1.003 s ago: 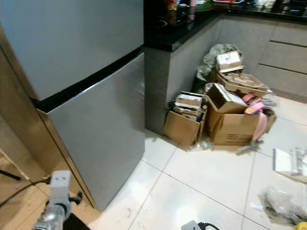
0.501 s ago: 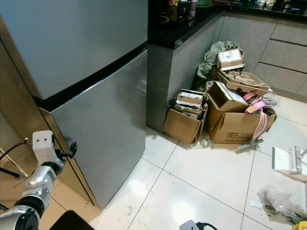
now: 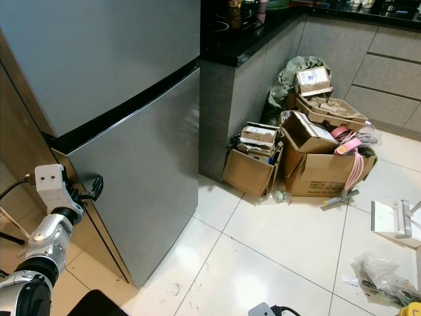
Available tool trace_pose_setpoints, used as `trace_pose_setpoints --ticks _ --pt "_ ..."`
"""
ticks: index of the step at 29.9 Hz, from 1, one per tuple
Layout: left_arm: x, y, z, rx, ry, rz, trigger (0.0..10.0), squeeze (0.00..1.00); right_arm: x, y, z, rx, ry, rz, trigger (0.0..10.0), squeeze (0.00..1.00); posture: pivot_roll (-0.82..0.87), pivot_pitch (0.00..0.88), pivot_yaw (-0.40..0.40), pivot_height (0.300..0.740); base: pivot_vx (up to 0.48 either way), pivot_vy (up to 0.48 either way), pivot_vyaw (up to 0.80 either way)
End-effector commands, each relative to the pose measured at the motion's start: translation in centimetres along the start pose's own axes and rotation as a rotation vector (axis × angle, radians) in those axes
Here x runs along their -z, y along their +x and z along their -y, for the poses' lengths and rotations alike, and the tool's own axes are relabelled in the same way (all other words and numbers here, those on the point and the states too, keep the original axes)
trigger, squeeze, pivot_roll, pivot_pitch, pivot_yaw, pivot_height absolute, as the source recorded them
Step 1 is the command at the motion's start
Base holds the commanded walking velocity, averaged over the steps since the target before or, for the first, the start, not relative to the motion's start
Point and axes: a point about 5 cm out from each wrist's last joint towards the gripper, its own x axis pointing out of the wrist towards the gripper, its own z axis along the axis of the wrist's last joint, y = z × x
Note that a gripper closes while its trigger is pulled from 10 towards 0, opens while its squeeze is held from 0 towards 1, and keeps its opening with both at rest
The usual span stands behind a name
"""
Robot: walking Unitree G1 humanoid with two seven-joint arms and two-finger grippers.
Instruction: Restocking fridge
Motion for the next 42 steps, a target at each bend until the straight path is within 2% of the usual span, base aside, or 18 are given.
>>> trace_pose_setpoints --ticks 1,6,9,11,13,19,21,23,25,26,28,30,35,39,40,42 --pt "-5.9 2.0 0.2 0.079 0.116 0.197 10.0 0.0 0.4 -0.1 0.2 0.007 -0.012 -0.014 10.0 0.0 -0.09 0.0 -0.004 0.74 0.0 0.0 0.0" --pt "-7.0 2.2 0.2 0.128 0.159 0.215 10.0 0.0 0.5 -0.1 0.2 0.009 -0.019 -0.018 10.0 0.0 -0.09 0.0 -0.003 0.74 0.0 0.0 0.0" --pt "-7.1 2.2 0.2 0.219 0.166 0.198 10.0 0.0 0.7 -0.1 0.2 0.011 -0.022 -0.023 10.0 0.0 -0.1 0.0 -0.003 0.74 0.0 0.0 0.0" --pt "-7.1 2.2 0.2 0.219 0.166 0.198 10.0 0.0 0.7 -0.1 0.2 0.011 -0.022 -0.023 10.0 0.0 -0.1 0.0 -0.003 0.74 0.0 0.0 0.0" --pt "-7.1 1.9 -0.1 0.293 0.186 0.172 10.0 0.0 0.8 -0.1 0.2 0.012 -0.021 -0.027 10.0 0.0 -0.1 0.0 -0.003 0.74 0.0 0.0 0.0" --pt "-7.4 1.6 -0.1 0.403 0.229 0.155 10.0 0.0 1.0 -0.1 0.2 0.012 -0.025 -0.032 10.0 0.0 -0.1 0.0 -0.003 0.74 0.0 0.0 0.0" --pt "-7.4 1.6 -0.1 0.414 0.237 0.15 10.0 0.0 1.0 -0.1 0.2 0.012 -0.026 -0.032 10.0 0.0 -0.1 0.0 -0.002 0.74 0.0 0.0 0.0" --pt "-7.6 1.6 -0.4 0.396 0.281 0.136 10.0 0.0 1.0 -0.1 0.2 0.012 -0.026 -0.031 10.0 0.0 -0.1 0.0 -0.001 0.74 0.0 0.0 0.0" --pt "-7.8 1.8 -1.1 0.309 0.365 0.107 10.0 0.0 0.9 -0.1 0.2 0.013 -0.024 -0.029 10.0 0.0 -0.1 0.0 -0.002 0.74 0.0 0.0 0.0" --pt "-7.8 1.8 -1.1 0.309 0.365 0.107 10.0 0.0 0.9 -0.1 0.2 0.013 -0.024 -0.029 10.0 0.0 -0.1 0.0 -0.002 0.74 0.0 0.0 0.0" --pt "-8.3 1.9 -1.5 0.241 0.403 0.114 10.0 0.0 0.8 -0.1 0.2 0.013 -0.025 -0.028 10.0 0.0 -0.1 0.0 -0.002 0.74 0.0 0.0 0.0" --pt "-9.0 2.1 -1.7 0.199 0.401 0.148 10.0 0.0 0.9 -0.1 0.2 0.015 -0.026 -0.028 10.0 0.0 -0.1 0.0 -0.005 0.74 0.0 0.0 0.0" --pt "-9.3 2.2 -1.5 0.211 0.371 0.164 10.0 0.0 0.9 -0.1 0.3 0.015 -0.027 -0.03 10.0 0.0 -0.1 0.0 -0.006 0.74 0.0 0.0 0.0" --pt "-8.4 2.4 -0.6 0.25 0.323 0.152 10.0 0.0 1.1 -0.1 0.3 0.016 -0.031 -0.034 10.0 0.0 -0.11 0.0 -0.008 0.74 0.0 0.0 0.0" --pt "-8.1 2.5 0.0 0.293 0.28 0.154 10.0 0.0 1.3 -0.1 0.3 0.017 -0.032 -0.036 10.0 0.0 -0.11 0.0 -0.009 0.74 0.0 0.0 0.0" --pt "-7.9 2.5 0.4 0.325 0.256 0.155 10.0 0.0 1.3 -0.2 0.4 0.017 -0.033 -0.038 10.0 0.0 -0.11 0.0 -0.009 0.74 0.0 0.0 0.0"
